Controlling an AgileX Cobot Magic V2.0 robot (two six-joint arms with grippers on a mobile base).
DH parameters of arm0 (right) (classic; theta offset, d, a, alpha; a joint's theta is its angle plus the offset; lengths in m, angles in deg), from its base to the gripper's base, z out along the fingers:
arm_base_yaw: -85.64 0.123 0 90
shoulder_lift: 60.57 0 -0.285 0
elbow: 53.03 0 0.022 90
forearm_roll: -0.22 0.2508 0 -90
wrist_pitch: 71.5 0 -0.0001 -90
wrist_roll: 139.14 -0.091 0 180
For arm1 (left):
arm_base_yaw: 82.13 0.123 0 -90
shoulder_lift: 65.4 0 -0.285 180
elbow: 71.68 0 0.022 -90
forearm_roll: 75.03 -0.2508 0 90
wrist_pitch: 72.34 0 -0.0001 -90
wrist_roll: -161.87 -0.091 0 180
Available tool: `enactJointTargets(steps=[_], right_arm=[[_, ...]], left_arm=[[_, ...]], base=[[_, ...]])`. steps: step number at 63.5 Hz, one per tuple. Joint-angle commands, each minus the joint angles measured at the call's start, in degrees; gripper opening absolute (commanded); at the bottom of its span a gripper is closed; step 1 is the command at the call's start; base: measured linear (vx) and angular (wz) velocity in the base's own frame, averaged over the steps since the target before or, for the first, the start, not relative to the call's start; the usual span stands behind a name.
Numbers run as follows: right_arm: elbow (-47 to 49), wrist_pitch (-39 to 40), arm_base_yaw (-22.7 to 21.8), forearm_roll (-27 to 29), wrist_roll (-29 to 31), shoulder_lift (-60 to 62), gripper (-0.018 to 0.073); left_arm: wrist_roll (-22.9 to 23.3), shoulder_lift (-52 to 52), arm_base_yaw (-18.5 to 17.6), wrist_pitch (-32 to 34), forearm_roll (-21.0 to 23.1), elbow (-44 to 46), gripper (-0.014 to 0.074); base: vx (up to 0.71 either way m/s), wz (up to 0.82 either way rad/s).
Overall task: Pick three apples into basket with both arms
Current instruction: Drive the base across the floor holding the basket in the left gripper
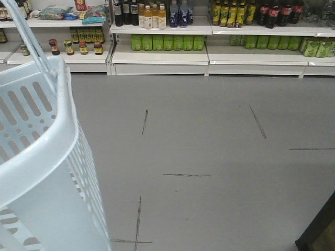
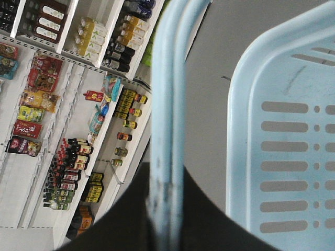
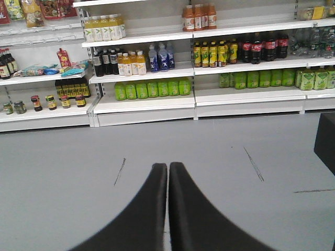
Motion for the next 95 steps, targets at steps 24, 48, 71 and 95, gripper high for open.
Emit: enactJointTargets(steps=[24,48,71,95], right_arm=[[-0.8,4.3,-0.3,-0.2,0.5,0.8,-0.0009],[-0.8,4.3,-0.3,-0.2,0.5,0.8,-0.0009],[-0.8,4.3,-0.3,-0.2,0.5,0.8,-0.0009],[-0.8,4.3,-0.3,-0.2,0.5,0.8,-0.0009]], left_arm=[[0.9,-0.4,-0.3,4.5,-1.9,1.5,-0.0006],[0.9,-0.4,-0.3,4.5,-1.9,1.5,-0.0006],[0.9,-0.4,-0.3,4.5,-1.9,1.5,-0.0006],[0.9,-0.4,-0.3,4.5,-1.9,1.5,-0.0006]], base=[[0.13,0.01],[0.10,0.01],[0.07,-0.02],[0.05,-0.10]])
